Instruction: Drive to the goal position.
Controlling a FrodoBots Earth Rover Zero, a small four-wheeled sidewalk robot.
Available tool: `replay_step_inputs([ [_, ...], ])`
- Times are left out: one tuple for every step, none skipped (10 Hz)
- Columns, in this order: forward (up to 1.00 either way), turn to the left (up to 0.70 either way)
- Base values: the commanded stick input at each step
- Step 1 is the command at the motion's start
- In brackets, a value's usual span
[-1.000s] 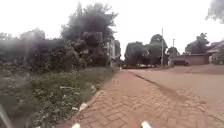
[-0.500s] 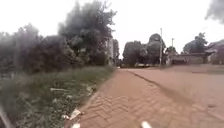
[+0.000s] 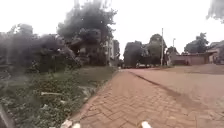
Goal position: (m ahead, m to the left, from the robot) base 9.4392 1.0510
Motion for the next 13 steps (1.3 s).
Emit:
replay_step_inputs([
  [0.5, -0.5],
  [0.5, -0.48],
  [0.5, -0.41],
  [0.5, 0.27],
  [0.5, 0.25],
  [0.5, 0.23],
  [0.5, 0.21],
  [0.5, 0.07],
  [0.5, 0.0],
  [0.5, 0.0],
  [0.5, -0.19],
  [0.5, -0.5],
  [0.5, -0.5],
])
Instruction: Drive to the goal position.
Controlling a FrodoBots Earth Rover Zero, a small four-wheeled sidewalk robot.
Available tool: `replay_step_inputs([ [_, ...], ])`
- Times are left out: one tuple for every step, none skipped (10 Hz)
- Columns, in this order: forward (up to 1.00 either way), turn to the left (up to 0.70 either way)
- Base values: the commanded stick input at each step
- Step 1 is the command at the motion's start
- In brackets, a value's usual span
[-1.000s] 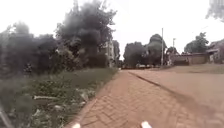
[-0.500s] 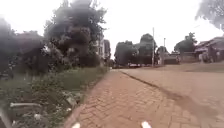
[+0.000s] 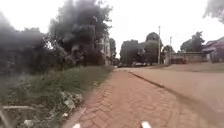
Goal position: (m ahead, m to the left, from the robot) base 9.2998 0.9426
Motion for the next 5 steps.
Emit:
replay_step_inputs([
  [0.5, -0.37],
  [0.5, -0.1],
  [0.5, 0.04],
  [0.5, 0.06],
  [0.5, 0.05],
])
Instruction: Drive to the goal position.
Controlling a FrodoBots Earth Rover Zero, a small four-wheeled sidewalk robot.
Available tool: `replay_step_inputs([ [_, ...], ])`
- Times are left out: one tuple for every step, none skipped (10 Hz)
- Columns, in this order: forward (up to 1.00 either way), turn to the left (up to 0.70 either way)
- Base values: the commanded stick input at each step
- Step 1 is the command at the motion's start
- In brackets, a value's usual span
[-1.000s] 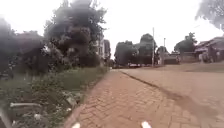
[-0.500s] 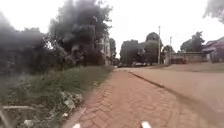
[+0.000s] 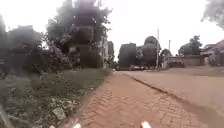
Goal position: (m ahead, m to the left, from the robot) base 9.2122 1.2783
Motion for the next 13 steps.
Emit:
replay_step_inputs([
  [0.5, 0.05],
  [0.5, 0.05],
  [0.5, 0.05],
  [0.5, -0.19],
  [0.5, -0.5],
  [0.5, -0.5],
  [0.5, -0.5],
  [0.5, -0.31],
  [0.5, 0.12],
  [0.5, 0.0],
  [0.5, 0.0],
  [0.5, 0.0],
  [0.5, 0.0],
])
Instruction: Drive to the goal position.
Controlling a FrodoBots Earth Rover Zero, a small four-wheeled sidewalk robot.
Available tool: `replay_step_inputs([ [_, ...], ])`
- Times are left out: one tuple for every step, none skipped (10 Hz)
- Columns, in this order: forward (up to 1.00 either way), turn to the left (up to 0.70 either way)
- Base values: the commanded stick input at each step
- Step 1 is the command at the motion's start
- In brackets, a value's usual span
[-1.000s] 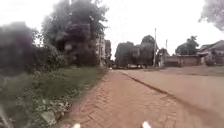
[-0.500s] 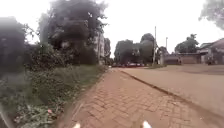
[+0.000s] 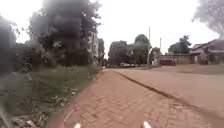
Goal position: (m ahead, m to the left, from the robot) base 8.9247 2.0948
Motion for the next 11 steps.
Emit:
replay_step_inputs([
  [0.5, 0.0],
  [0.5, 0.0],
  [0.5, 0.0],
  [0.5, 0.0],
  [0.5, 0.0],
  [0.5, -0.14],
  [0.5, 0.08],
  [0.5, 0.07],
  [0.5, 0.02],
  [0.5, 0.01],
  [0.5, 0.0],
])
